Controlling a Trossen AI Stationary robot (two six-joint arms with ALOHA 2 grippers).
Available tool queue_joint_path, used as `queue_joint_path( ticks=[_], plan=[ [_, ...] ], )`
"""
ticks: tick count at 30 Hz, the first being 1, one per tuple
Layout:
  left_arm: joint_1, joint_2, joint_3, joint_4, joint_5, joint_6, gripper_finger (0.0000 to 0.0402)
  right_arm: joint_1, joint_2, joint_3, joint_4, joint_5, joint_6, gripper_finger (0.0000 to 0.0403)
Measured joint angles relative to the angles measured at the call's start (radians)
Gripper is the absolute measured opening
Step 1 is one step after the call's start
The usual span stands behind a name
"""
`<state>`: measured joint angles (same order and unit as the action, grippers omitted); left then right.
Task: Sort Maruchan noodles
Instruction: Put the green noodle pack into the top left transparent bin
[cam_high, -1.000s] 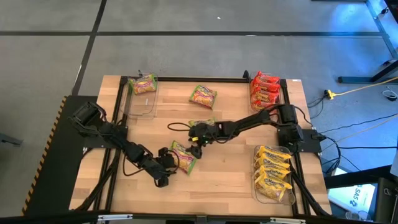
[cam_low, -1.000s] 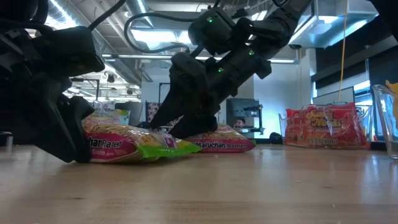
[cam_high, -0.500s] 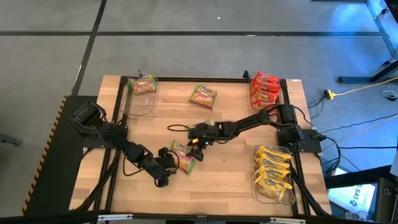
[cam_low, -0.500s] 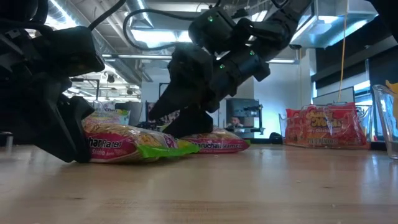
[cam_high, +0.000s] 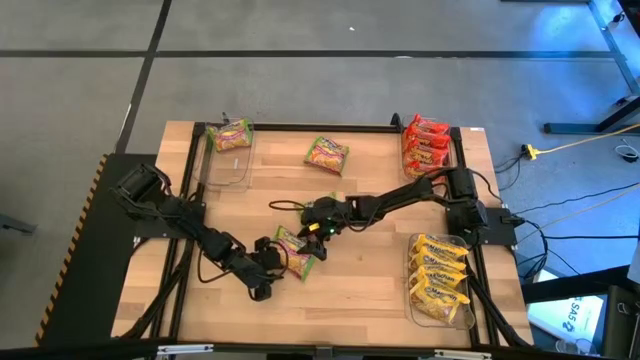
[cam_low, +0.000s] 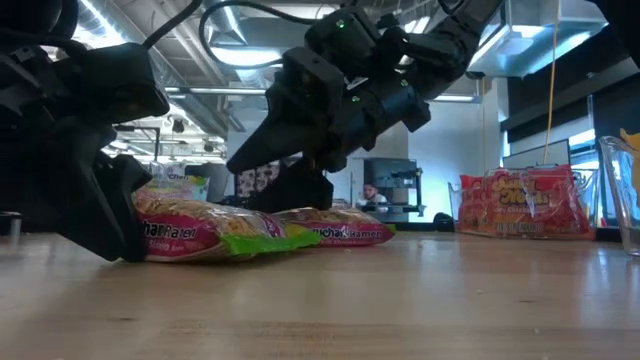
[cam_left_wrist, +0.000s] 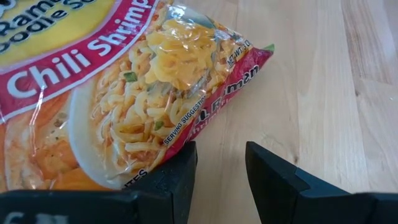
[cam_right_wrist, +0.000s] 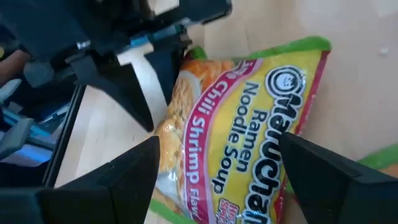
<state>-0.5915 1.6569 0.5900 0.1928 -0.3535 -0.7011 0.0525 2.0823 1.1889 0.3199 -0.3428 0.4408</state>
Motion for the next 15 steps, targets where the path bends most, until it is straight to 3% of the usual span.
queue_joint_path(
  ticks=[10, 12, 15],
  plan=[
    [-0.029, -0.131, -0.003, -0.087, 0.173, -0.143, 0.0135, -0.043, -0.052, 0.000, -0.117, 0.034, 0.028, 0.0305],
    [-0.045, -0.179, -0.002, -0.077, 0.139, -0.155, 0.0135, -0.038, -0.037, 0.002, -0.103, 0.061, 0.031, 0.0305],
    [-0.075, -0.232, -0.001, -0.062, -0.034, -0.132, 0.0135, -0.022, -0.018, 0.003, -0.088, 0.088, 0.027, 0.0305]
  ],
)
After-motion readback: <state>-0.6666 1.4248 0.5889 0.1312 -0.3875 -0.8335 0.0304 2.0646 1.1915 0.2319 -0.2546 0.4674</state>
